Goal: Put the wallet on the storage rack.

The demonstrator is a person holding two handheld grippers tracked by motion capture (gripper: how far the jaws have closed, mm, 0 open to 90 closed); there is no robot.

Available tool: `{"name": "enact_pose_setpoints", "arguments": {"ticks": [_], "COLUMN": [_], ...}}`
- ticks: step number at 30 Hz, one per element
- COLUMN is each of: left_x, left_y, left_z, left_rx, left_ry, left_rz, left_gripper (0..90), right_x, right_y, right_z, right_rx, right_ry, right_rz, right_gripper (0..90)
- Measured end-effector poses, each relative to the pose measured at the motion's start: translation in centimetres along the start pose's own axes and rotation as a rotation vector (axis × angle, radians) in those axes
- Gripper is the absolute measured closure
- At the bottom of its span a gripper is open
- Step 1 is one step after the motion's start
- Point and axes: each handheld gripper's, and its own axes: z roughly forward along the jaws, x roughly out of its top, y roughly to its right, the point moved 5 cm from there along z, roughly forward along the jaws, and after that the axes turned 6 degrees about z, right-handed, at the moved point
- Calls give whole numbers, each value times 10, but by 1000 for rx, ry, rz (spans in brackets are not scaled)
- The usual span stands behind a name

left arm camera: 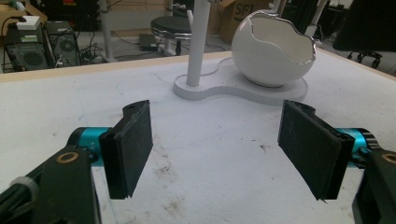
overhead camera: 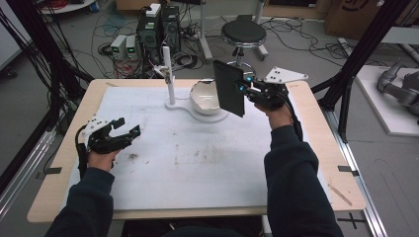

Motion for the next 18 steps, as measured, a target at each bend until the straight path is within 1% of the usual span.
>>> {"name": "enact_pose_setpoints", "arguments": {"ticks": [4,6,7,8,9,11,12,15,18], "left_x": [-1,-2,-3,-3,-4,-4,-4,-5,-5], "left_y": [0,-2,-2,-3,-3,-4,-4,-4,-3], "left_z": [-3,-5,-5,-7,-7,-9,-10,-11,-10], "left_rx": [5,9,12,14,15,19,19,19,17], "left_ry": [4,3,3,0,3,4,3,3,4], "left_rz": [-1,2,-5,-2,-4,-3,-3,-7,-10], "left_gripper": [262,262,262,262,262,262,262,262,262], "right_x": [18,24,26,28,29,31,31,31,31], "right_y": [0,3,4,7,9,13,15,19,22], "right_z": [18,30,36,42,47,57,62,73,84], "right_rx": [39,54,62,66,76,82,78,85,80], "right_ry": [27,26,32,36,32,23,18,5,16], "right_rz": [-33,-50,-56,-64,-56,-74,-83,-103,-134], "right_gripper": [786,786,786,785,785,785,785,785,785]}}
